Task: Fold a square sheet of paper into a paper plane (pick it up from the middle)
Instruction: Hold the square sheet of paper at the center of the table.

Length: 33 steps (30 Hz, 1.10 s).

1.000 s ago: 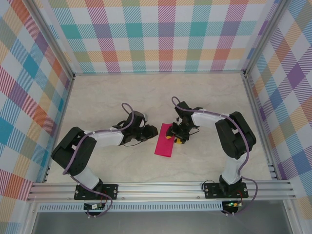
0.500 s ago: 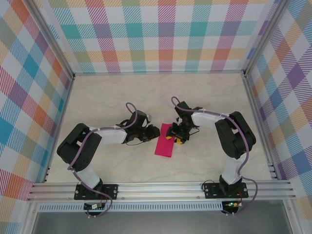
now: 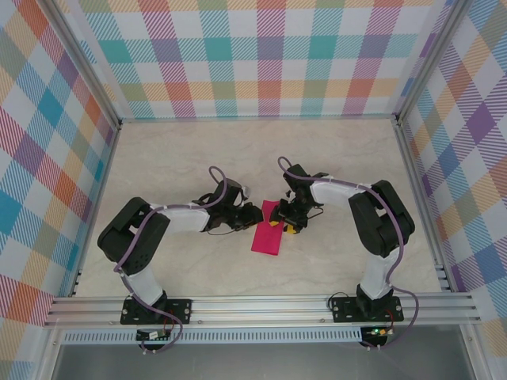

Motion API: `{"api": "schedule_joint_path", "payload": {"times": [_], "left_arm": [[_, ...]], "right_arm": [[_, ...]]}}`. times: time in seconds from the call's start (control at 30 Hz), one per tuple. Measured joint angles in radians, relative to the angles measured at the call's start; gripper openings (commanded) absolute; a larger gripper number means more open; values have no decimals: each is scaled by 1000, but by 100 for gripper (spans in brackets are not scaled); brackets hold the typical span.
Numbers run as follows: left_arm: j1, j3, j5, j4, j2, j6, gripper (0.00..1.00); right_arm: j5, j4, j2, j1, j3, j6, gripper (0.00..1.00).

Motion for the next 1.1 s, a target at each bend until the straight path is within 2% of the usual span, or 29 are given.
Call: {"api": "schedule_joint_path", "payload": {"times": [0.57, 1.1], "left_arm": [[-6, 13, 21, -1, 44, 0, 15], [-14, 72, 12, -98, 98, 42, 11]], "right_arm": [[0, -4, 3, 0, 4, 4, 52], [0, -5, 5, 0, 4, 4, 52]]}}
